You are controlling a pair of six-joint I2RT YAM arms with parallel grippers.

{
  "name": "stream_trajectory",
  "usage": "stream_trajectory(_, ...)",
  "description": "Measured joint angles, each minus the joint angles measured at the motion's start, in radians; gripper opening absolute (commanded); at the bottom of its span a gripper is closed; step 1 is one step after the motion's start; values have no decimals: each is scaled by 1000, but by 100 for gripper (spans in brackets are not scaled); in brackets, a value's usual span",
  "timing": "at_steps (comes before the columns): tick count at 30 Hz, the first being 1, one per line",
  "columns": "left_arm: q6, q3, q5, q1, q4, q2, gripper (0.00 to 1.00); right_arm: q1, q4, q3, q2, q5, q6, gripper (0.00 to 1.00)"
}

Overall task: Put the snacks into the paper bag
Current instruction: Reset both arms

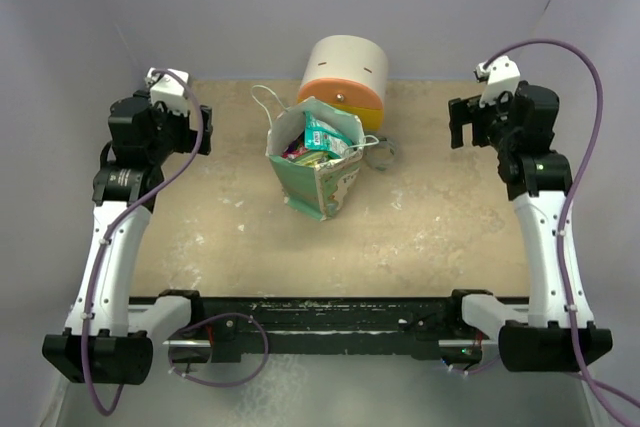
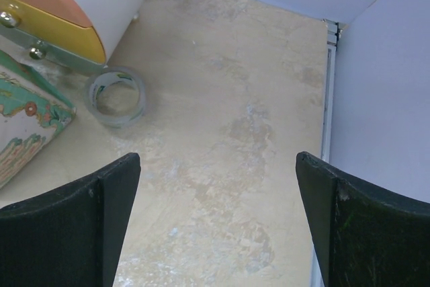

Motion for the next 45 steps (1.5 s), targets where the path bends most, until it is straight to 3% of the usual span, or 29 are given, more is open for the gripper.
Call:
stream_trajectory(18,11,-82,21,2,55,-201,99,0,117,-163,-180,-67,101,100)
stream_trajectory(34,13,-184,34,2,57,-262,99,-67,203,-275,-300,-132,106,100)
stream_trajectory(45,13,-161,61,2,48,-245,99,-70,228,-319,-438,-169,127,100)
